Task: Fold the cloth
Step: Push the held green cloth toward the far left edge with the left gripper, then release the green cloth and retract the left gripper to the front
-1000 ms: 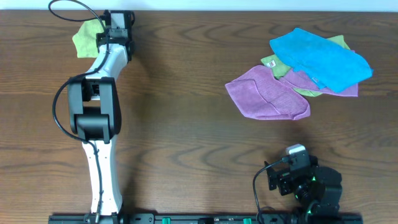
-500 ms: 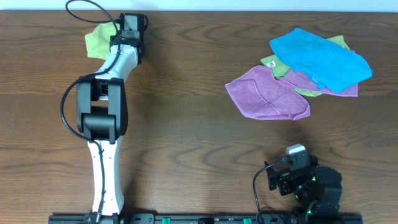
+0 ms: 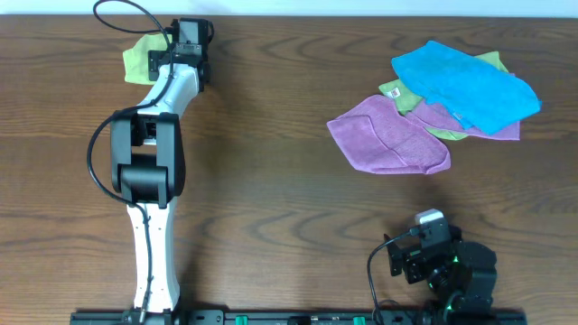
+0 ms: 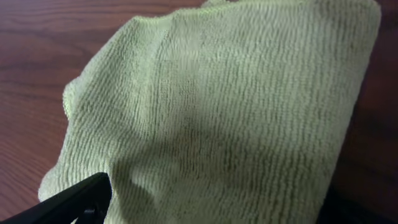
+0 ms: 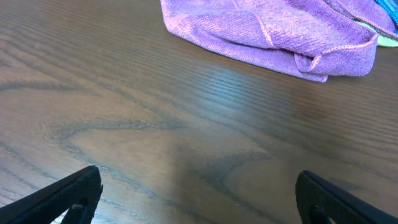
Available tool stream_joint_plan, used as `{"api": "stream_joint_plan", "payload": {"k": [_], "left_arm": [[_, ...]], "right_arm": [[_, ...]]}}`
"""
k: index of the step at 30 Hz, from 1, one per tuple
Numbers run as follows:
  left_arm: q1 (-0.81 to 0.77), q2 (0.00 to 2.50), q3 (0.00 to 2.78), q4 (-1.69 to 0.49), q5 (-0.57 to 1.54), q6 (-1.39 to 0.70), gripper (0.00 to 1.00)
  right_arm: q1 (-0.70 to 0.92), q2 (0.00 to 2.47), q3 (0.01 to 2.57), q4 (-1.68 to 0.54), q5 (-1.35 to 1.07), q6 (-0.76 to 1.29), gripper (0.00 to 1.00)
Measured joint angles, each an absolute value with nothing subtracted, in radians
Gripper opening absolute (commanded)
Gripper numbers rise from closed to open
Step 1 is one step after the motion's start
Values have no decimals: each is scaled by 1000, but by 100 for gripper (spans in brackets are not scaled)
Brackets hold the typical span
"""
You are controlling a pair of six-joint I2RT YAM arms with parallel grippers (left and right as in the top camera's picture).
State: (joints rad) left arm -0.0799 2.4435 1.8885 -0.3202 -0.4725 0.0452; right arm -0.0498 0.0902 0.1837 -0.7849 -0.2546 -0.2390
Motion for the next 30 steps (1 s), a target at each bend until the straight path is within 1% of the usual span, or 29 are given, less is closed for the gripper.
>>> {"api": "stream_joint_plan", "payload": {"k": [3,9,13,19,24,26,30], "left_arm": [[-80,2423,1888,-388,-427,47,95],[-81,2353,1888,-536,-240,49,95],[-96,2270,1888,-636,-183,49,95],[-144,2156,1888,-773,-180,28,95],[-187,2064,1886,-946,-226,-23,95],[-195,2014,1860,-965,-242,-32,95],[-212,1858,1689,-888,-259,-47,95]], "right_arm": [[-50,90,184,-785,-255,-239,99],[-50,90,184,-785,-255,-239,99],[-50,90,184,-785,-255,-239,99],[-50,90,184,-785,-255,-239,99],[-50,90,184,-785,-255,-239,99],[-50,90,184,-785,-255,-239,99],[-50,90,184,-785,-255,-239,99]]}}
